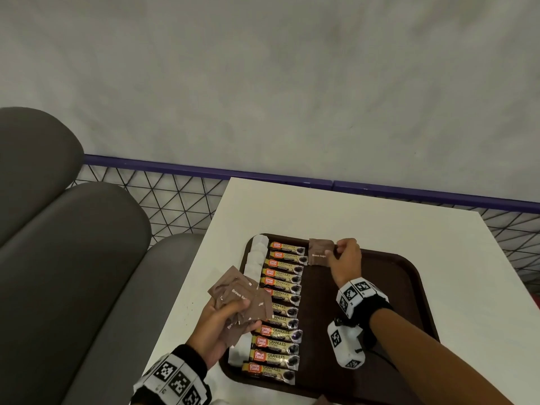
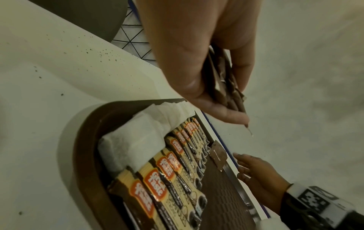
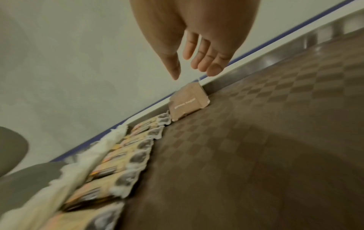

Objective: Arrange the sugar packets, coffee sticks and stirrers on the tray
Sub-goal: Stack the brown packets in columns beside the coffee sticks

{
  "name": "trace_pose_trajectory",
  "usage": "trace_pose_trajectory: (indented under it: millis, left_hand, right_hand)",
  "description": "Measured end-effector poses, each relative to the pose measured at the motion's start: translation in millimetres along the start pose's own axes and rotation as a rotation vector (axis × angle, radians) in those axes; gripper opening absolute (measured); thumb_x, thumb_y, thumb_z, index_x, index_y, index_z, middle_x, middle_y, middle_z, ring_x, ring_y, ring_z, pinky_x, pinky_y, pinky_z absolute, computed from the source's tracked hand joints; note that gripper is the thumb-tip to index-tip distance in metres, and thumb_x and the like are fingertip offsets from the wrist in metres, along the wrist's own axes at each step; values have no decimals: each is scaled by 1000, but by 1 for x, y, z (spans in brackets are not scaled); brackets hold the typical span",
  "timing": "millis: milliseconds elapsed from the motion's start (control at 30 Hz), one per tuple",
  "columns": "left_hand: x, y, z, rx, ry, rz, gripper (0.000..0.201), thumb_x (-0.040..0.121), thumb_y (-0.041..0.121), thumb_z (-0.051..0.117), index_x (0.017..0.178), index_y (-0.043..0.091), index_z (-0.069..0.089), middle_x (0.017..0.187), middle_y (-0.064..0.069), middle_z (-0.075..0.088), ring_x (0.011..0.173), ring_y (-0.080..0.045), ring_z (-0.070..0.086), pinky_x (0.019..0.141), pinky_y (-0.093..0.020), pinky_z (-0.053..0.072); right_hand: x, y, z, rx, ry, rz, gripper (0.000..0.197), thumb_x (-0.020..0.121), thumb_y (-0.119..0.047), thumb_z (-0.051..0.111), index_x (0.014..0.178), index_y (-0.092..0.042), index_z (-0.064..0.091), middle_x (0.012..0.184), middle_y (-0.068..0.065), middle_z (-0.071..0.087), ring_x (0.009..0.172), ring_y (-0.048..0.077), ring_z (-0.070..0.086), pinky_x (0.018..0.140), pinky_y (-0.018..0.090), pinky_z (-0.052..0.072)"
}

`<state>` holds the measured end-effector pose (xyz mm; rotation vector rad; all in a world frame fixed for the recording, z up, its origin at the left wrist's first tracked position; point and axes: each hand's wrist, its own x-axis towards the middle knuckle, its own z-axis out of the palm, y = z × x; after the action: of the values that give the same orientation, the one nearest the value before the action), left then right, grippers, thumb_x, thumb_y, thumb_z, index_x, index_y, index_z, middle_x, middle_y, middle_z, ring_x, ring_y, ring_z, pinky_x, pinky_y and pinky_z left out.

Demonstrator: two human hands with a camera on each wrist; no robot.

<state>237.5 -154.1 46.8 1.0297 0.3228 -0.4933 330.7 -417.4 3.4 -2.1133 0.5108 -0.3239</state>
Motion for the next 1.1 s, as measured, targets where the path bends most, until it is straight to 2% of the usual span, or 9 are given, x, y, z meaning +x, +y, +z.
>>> trace_pose_trajectory:
  millis: [100,167,267,433,600,767,867,1033,1100]
  left_hand:
    - [-2,-3,5,8,0,4,40,73,1,64,112,9,58,111,-23,66,97,-36,66,68,-39,59]
    - [-4,-5,9,24,-5,8,43,72,3,66,114,9,58,113,-24,65,100,-37,65,70,-39,58]
    - [-8,-8,16,40,-9,22,43,73,5,67,115,6,58,114,-24,65,97,-34,66,69,-38,58]
    - [-15,-13,29,23,-11,52,40,82,16,63,120,7,55,115,-23,64,96,-30,67,69,-36,58]
    - [-21,-14,38,-14,-15,14,44,86,33,55,122,8,55,114,-23,65,96,-32,67,77,-40,56]
    - [-20,-14,38,-24,-39,30,46,78,8,64,124,9,53,113,-22,65,88,-31,69,67,-37,59]
    - [-20,-15,39,0,-56,29,35,82,-7,57,113,11,58,99,-17,71,83,-30,70,63,-35,59]
    - [-17,-12,39,4,-43,18,31,83,-12,54,98,14,58,89,-14,73,83,-33,68,58,-34,59]
    - [-17,-10,36,10,-37,16,29,83,-11,54,98,14,59,89,-14,74,81,-32,69,58,-34,59]
  right_hand:
    - [-27,-11,-4,191,-189,33,18,84,-8,63,93,-11,47,91,2,50,90,19,51,69,15,38]
    - [-48,-20,-8,240,-402,27,14,87,-16,61,95,-13,49,90,-3,52,90,14,52,71,14,40]
    - [-75,-37,-13,245,-702,14,18,88,-30,58,97,-18,48,93,-6,52,81,5,51,60,12,41]
    - [-104,-49,-9,348,-863,12,31,80,-28,69,97,-21,44,87,-5,50,75,6,48,58,15,42]
    - [-111,-52,-7,410,-846,-4,30,76,-22,73,90,-20,46,85,-4,50,80,9,48,71,21,43]
    - [-109,-51,-11,500,-780,64,13,85,-11,63,89,-15,51,88,0,56,81,9,55,70,16,48]
    - [-104,-47,-14,540,-730,106,11,85,-11,63,86,-15,53,96,5,58,89,15,57,76,22,49]
    - [-87,-39,-23,701,-547,245,9,87,-2,56,90,-9,52,88,7,60,73,16,58,59,22,48]
    - [-75,-32,-29,626,-431,251,8,88,-2,56,91,-9,53,89,7,61,72,14,57,59,21,46]
